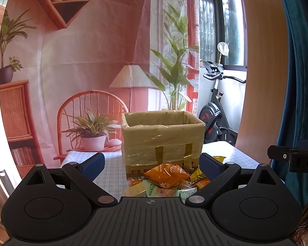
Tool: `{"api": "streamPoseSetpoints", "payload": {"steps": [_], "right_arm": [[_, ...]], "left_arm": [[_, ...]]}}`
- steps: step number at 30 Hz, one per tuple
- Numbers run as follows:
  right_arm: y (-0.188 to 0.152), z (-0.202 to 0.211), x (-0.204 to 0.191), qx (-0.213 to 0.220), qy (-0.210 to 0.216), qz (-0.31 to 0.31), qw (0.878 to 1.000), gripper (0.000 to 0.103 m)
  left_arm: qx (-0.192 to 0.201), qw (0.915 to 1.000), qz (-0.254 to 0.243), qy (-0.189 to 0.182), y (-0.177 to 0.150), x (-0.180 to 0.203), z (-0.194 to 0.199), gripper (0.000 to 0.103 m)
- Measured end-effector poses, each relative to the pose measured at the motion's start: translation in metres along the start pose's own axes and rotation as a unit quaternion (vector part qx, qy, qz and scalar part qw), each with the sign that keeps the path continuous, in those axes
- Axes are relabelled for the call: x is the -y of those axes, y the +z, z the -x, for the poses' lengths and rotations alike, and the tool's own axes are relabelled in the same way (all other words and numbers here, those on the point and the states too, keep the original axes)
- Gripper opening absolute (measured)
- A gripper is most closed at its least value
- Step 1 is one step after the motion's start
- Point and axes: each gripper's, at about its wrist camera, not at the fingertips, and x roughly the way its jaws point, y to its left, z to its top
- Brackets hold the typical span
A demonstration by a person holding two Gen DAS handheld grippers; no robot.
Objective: Organize snacks
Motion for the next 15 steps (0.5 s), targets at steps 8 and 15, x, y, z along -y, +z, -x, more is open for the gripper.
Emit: {"api": "streamPoseSetpoints", "payload": {"steps": [8,15], "right_arm": [[-0.0012,0.0000,0.0014,0.000,0.000,-0.001,1.000,0.103],[-0.0030,0.0005,0.0015,0.001,-0.001,-0.001,1.000,0.103]], "left_arm": [[-0.002,1.0000,0.001,-0.001,-0.0006,0.0008,-0.0003,0.099],[-0.003,1.0000,0.001,-0.002,-0.0019,0.0025,0.0008,0.099]]}}
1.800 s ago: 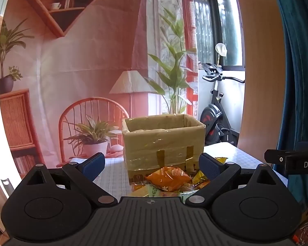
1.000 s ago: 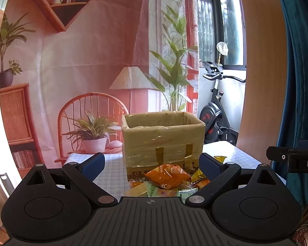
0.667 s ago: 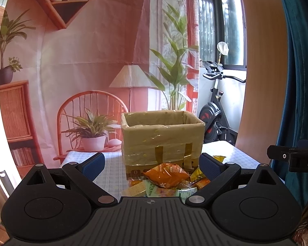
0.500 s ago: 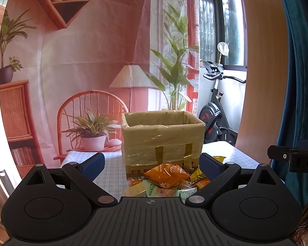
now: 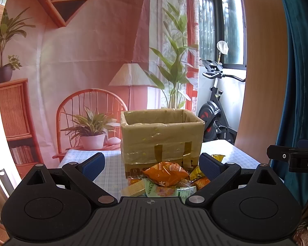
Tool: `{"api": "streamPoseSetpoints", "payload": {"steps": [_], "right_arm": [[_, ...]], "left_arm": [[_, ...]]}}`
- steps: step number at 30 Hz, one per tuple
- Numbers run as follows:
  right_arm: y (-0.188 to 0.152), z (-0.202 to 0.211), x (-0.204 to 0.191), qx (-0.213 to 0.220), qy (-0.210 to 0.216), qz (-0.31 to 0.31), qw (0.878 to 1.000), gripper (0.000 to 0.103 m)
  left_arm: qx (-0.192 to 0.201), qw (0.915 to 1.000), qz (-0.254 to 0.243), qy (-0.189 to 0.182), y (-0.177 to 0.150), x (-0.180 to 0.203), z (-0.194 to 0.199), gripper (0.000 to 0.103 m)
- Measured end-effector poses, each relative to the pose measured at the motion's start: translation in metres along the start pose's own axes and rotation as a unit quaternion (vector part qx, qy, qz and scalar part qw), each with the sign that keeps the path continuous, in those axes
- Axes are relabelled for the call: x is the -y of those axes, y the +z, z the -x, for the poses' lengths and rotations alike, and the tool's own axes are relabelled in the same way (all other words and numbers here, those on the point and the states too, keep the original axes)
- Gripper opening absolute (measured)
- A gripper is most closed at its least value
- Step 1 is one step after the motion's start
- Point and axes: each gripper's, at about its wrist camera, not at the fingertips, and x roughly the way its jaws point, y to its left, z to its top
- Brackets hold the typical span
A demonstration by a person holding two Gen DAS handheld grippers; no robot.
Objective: Organize snacks
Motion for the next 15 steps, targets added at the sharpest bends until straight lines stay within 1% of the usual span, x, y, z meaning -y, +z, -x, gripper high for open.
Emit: {"api": "streamPoseSetpoints", "payload": {"steps": [15], "right_arm": [[-0.0031,0.0007,0.0009,-0.001,-0.001,0.000,1.000,0.103]], "left_arm": [[-0.005,1.0000,0.001,-0.003,-0.0033,0.0025,0.0003,0.099]]}}
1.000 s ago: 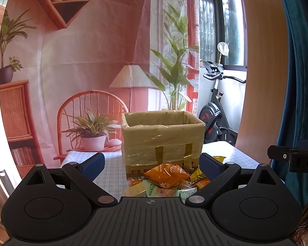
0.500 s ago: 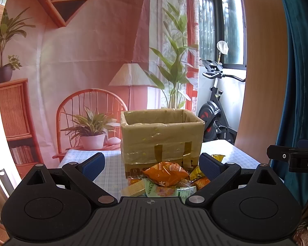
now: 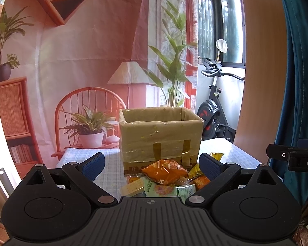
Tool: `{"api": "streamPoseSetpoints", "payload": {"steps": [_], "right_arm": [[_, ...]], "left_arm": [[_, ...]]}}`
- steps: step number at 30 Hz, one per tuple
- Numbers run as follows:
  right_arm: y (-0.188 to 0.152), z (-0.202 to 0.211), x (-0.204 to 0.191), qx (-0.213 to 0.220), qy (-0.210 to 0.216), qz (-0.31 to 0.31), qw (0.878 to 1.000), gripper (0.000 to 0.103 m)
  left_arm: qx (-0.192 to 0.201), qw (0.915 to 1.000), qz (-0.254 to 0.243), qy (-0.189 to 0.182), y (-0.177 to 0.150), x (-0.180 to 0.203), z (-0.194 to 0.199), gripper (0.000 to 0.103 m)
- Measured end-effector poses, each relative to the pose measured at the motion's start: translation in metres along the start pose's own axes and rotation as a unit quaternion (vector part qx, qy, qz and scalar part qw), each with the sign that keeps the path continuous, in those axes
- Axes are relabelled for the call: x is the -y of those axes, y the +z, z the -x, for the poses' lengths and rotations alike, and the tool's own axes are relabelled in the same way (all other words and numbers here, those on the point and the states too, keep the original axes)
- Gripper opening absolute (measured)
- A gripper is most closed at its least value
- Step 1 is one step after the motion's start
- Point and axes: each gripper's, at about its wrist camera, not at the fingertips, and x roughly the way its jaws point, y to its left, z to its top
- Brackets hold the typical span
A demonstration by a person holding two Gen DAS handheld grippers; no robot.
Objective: Organize snacks
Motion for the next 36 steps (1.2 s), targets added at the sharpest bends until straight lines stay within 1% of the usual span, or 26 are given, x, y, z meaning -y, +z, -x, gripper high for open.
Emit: {"api": "streamPoseSetpoints", "payload": {"steps": [19,24,27,29,31,33,36], "right_arm": [[-0.003,0.000,0.003,-0.002,-0.001,-0.001,1.000,0.103],[-0.001,-0.002,0.003,0.005,-0.007,0.012,1.000,0.103],[0.009,-0.007,0.000,0.020,-0.010,0.030,0.999,0.103],[0.016,-0.014,-0.002,0.034,-0.007,0.046,0.998,0.103],[0.023,-0.025,-0.002,0.043,-0.005,0.058,0.997,0.103],[0.031,-0.038,-0.002,0.053,-0.001,0.061,0.997,0.103],[0.038,-0.063,-0.002,0.058,0.007,0.051,0.997,0.103]], "left_arm": [[-0.006,1.0000,0.002,-0.001,-0.001,0.000,0.001,0.099],[-0.019,0.9998,0.008,0.007,0.002,-0.005,-0.008,0.099],[-0.006,0.9998,0.000,0.021,0.009,-0.010,-0.014,0.099],[0.007,0.9984,-0.017,0.053,0.016,-0.014,-0.021,0.099],[0.015,0.9970,-0.027,0.070,0.022,-0.018,-0.029,0.099],[0.013,0.9967,-0.028,0.076,0.029,-0.025,-0.042,0.099],[-0.001,0.9973,-0.022,0.070,0.033,-0.031,-0.063,0.099]]}}
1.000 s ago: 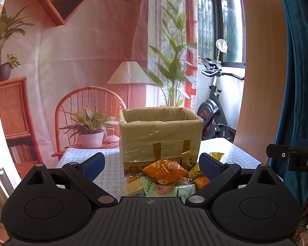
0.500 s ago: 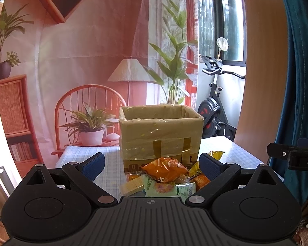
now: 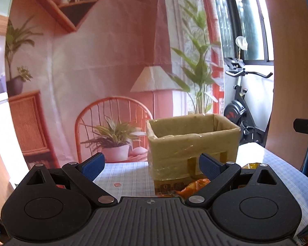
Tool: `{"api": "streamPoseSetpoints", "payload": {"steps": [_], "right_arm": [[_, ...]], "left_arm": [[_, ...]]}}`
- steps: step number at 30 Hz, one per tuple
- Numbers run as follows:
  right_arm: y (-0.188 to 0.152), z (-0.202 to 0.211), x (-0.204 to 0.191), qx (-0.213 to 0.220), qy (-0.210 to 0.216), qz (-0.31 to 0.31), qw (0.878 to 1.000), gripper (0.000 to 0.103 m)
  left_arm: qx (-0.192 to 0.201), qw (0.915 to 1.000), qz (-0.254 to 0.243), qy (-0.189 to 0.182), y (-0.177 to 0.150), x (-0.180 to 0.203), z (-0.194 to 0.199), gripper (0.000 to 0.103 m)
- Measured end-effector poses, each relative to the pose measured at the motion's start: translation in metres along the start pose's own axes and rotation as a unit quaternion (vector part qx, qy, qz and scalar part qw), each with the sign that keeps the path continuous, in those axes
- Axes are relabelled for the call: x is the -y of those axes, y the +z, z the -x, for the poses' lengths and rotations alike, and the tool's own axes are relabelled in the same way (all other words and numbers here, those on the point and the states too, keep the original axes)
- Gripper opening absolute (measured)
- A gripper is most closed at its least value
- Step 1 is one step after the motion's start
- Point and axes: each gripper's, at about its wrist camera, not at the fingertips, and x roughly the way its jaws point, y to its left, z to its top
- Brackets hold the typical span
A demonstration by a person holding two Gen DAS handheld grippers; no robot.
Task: Organize snacks
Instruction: 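Close the left tool on the orange chip bag while the right reaches the yellow bag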
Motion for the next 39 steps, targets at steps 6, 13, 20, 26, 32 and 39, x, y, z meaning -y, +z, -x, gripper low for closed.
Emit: {"api": "streamPoseSetpoints", "payload": {"steps": [6,13,20,26,32,39], "right_arm": [[-0.002,-0.055,-0.001,-0.014,0.019,0.000,1.000,0.103],[-0.001,-0.096,0.023,-0.029,0.025,-0.027,0.999,0.103],[-0.011,-0.124,0.045,-0.049,0.020,-0.033,0.998,0.103],[-0.044,-0.148,0.062,-0.092,0.029,-0.062,0.993,0.103],[-0.068,-0.165,0.077,-0.115,0.032,-0.102,0.988,0.103],[-0.082,-0.182,0.085,-0.137,0.041,-0.120,0.983,0.103]], "left_arm": [[-0.029,0.9991,0.024,-0.018,-0.002,-0.012,-0.046,0.099],[-0.057,0.9979,0.025,-0.019,0.011,-0.008,-0.087,0.099],[-0.094,0.9936,0.034,-0.052,0.007,0.012,-0.132,0.099],[-0.152,0.9810,0.057,-0.106,-0.010,0.028,-0.187,0.099],[-0.216,0.9637,0.065,-0.143,-0.023,0.040,-0.237,0.099],[-0.261,0.9486,0.085,-0.158,-0.040,0.043,-0.255,0.098]]}}
